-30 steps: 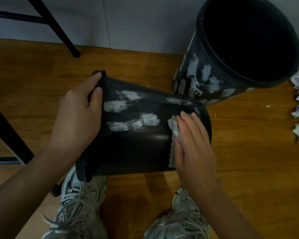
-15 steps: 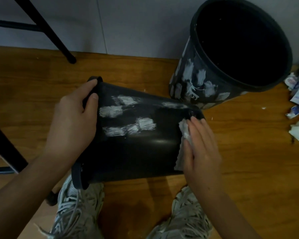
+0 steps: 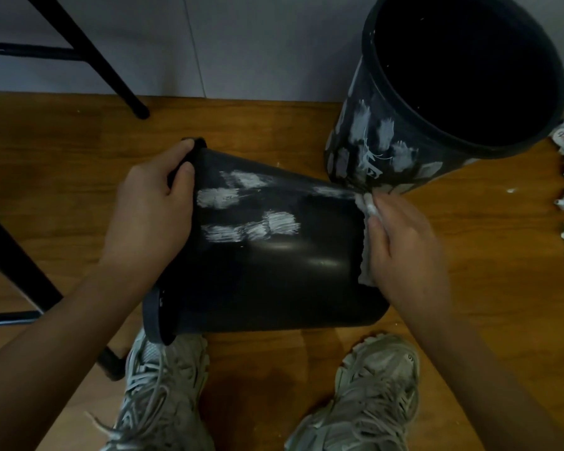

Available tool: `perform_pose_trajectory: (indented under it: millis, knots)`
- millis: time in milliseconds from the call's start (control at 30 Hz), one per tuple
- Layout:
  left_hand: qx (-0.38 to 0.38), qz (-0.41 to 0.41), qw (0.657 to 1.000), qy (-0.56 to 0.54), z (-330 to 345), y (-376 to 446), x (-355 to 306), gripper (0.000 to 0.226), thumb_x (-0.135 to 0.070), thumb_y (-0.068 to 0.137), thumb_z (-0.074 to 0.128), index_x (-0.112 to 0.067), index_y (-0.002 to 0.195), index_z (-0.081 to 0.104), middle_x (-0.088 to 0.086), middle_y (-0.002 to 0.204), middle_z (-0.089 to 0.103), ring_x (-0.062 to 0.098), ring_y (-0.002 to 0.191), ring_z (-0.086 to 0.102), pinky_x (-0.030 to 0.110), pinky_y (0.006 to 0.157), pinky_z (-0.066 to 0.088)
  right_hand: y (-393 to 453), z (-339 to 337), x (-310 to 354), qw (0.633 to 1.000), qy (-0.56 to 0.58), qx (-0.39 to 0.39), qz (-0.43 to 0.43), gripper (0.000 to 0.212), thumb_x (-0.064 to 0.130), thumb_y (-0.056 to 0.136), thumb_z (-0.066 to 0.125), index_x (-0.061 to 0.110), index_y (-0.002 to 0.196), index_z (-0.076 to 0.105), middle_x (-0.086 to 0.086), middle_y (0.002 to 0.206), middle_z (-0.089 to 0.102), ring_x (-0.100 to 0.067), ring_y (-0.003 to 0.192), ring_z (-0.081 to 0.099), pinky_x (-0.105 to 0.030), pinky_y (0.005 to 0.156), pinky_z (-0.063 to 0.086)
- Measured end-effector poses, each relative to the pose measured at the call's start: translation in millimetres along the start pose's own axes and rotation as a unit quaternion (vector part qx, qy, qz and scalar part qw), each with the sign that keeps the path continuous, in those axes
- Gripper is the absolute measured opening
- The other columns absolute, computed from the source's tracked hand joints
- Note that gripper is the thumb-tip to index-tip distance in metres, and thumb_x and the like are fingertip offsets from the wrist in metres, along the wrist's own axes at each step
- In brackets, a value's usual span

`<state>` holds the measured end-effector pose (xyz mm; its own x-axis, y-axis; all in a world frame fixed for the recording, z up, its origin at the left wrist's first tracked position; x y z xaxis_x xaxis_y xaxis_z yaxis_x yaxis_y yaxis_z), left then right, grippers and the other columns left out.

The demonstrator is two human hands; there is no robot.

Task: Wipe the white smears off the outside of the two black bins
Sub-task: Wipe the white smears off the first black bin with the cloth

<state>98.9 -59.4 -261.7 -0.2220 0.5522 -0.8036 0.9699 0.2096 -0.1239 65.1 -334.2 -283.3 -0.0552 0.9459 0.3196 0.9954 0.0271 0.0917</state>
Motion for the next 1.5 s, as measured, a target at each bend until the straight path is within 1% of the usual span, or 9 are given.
perform_pose_trajectory:
  millis: [133, 300, 500, 600, 700, 833, 1000, 1333, 1500]
  knots:
    - [-0.001, 0.002, 1.000, 0.007, 0, 4, 1, 0.039, -0.022, 0.103, 0.040, -0.020, 0.140, 0.047, -0.019, 0.122, 0.044, -0.019, 0.098, 0.035, -0.013, 0.067, 0.026, -33, 0, 11, 0.998, 0.018, -0.056, -0.018, 0.039, 0.018, 0.101, 0.039, -0.001, 0.132, 0.054, -0.014, 0.137, 0.055, -0.022, 0.136, 0.039, -0.017, 0.118, 0.014]
    - [0.008, 0.013, 1.000, -0.001, 0, -1, 3, 0.039, -0.023, 0.102, 0.040, -0.021, 0.141, 0.046, -0.019, 0.126, 0.045, -0.011, 0.110, 0.040, -0.009, 0.073, 0.031, -16, -2, 9, 0.999, 0.031, -0.025, 0.003, 0.040, 0.022, 0.101, 0.038, 0.003, 0.131, 0.056, -0.011, 0.133, 0.058, -0.018, 0.130, 0.046, -0.016, 0.112, 0.022]
    - [0.001, 0.037, 0.999, 0.008, 0, -9, 5, 0.039, -0.024, 0.102, 0.040, -0.021, 0.141, 0.048, -0.006, 0.138, 0.052, 0.004, 0.123, 0.047, 0.011, 0.093, 0.036, 38, 3, 9, 0.998, -0.013, 0.062, 0.018, 0.022, 0.024, 0.102, 0.040, 0.017, 0.103, 0.061, 0.007, 0.089, 0.053, -0.007, 0.081, 0.048, -0.023, 0.069, 0.032]
    - [-0.004, 0.036, 0.999, 0.009, 0, -7, 6, 0.039, -0.023, 0.103, 0.040, -0.019, 0.140, 0.048, -0.007, 0.135, 0.053, 0.002, 0.120, 0.048, 0.001, 0.086, 0.035, 65, 13, 7, 0.987, -0.038, 0.150, 0.050, 0.023, 0.027, 0.103, 0.038, 0.019, 0.093, 0.056, 0.007, 0.075, 0.048, -0.007, 0.066, 0.046, -0.028, 0.059, 0.030]
    - [-0.011, 0.029, 0.999, 0.010, 1, -6, 5, 0.039, -0.021, 0.103, 0.039, -0.017, 0.140, 0.049, -0.011, 0.126, 0.053, -0.012, 0.103, 0.047, -0.009, 0.071, 0.033, 70, 16, 8, 0.984, -0.035, 0.168, 0.051, 0.023, 0.028, 0.104, 0.036, 0.021, 0.091, 0.054, 0.007, 0.077, 0.048, -0.009, 0.071, 0.050, -0.028, 0.065, 0.031]
    - [-0.017, 0.011, 1.000, 0.003, 1, -6, 3, 0.039, -0.021, 0.103, 0.038, -0.020, 0.141, 0.047, -0.014, 0.117, 0.050, -0.020, 0.079, 0.049, -0.009, 0.061, 0.033, 24, 3, 20, 0.999, -0.010, 0.046, -0.010, 0.027, 0.026, 0.103, 0.036, 0.015, 0.111, 0.060, 0.002, 0.107, 0.059, -0.012, 0.104, 0.054, -0.020, 0.088, 0.037]
    - [-0.003, 0.020, 1.000, -0.011, 0, -10, 5, 0.039, -0.021, 0.103, 0.039, -0.020, 0.141, 0.046, -0.015, 0.123, 0.048, -0.012, 0.104, 0.043, -0.010, 0.071, 0.031, -24, 4, 25, 0.999, 0.025, -0.025, -0.016, 0.041, 0.021, 0.102, 0.036, 0.000, 0.134, 0.052, -0.013, 0.137, 0.054, -0.022, 0.134, 0.039, -0.018, 0.116, 0.015]
    - [-0.002, 0.018, 1.000, -0.020, 1, -13, 5, 0.039, -0.021, 0.103, 0.039, -0.021, 0.141, 0.046, -0.015, 0.123, 0.048, -0.018, 0.097, 0.043, -0.010, 0.068, 0.031, 62, 14, 9, 0.988, -0.009, 0.148, 0.051, 0.032, 0.034, 0.104, 0.033, 0.022, 0.086, 0.056, 0.007, 0.077, 0.052, -0.008, 0.071, 0.051, -0.027, 0.062, 0.032]
    - [-0.006, 0.007, 1.000, -0.008, 2, -4, 5, 0.039, -0.023, 0.103, 0.038, -0.021, 0.142, 0.046, -0.014, 0.121, 0.049, -0.012, 0.099, 0.044, -0.009, 0.064, 0.032, 63, 16, 11, 0.991, -0.019, 0.123, 0.046, 0.033, 0.035, 0.105, 0.030, 0.021, 0.093, 0.057, 0.006, 0.084, 0.054, -0.011, 0.080, 0.053, -0.028, 0.071, 0.033]
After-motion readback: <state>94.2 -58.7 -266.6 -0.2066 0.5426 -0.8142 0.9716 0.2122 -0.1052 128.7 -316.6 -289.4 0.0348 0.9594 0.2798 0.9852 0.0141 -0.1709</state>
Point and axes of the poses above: each hand's wrist, its own y-axis towards the middle knuckle, its own z-axis out of the palm, x = y × z, the point moved 4 cm from there along y, towards the middle knuckle
